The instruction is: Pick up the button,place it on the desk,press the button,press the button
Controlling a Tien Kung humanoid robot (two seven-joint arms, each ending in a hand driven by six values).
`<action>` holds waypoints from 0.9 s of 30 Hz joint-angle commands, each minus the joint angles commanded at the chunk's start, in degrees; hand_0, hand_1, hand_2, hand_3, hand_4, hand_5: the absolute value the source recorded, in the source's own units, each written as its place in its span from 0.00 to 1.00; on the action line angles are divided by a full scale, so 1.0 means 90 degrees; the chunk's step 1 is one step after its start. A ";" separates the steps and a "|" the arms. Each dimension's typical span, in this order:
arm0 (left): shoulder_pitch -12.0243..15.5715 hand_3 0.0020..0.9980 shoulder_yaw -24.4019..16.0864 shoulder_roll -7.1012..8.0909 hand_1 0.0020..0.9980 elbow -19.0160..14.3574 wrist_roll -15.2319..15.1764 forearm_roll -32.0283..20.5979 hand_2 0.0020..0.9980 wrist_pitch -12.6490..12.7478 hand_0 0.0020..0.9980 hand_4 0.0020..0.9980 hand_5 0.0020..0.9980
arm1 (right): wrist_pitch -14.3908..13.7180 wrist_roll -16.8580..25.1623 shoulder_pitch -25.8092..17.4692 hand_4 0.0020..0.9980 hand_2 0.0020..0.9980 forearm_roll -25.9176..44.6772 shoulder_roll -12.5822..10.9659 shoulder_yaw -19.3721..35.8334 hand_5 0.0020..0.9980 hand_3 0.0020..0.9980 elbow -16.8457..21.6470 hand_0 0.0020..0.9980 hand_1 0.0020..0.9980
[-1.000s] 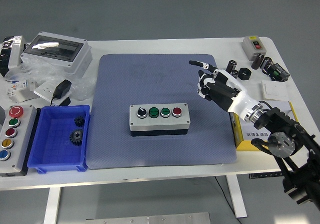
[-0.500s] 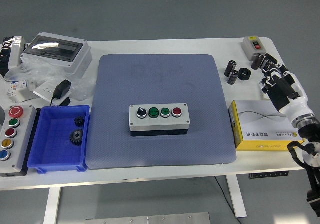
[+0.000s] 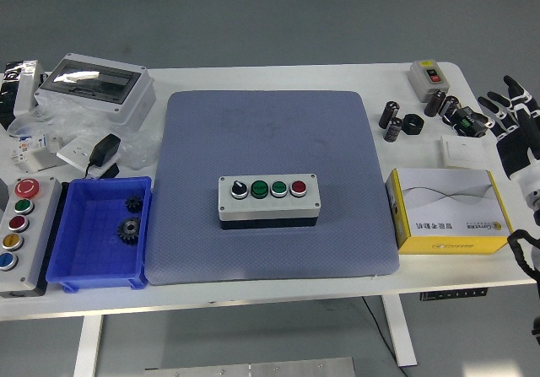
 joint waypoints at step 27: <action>-0.0051 0.60 -0.0140 0.0164 0.60 0.0000 0.0002 0.0256 0.52 -0.0028 0.61 0.62 0.22 | 0.0116 -0.0074 0.0026 1.00 0.85 -0.0089 -0.0033 -0.0329 1.00 0.83 0.0119 0.88 0.85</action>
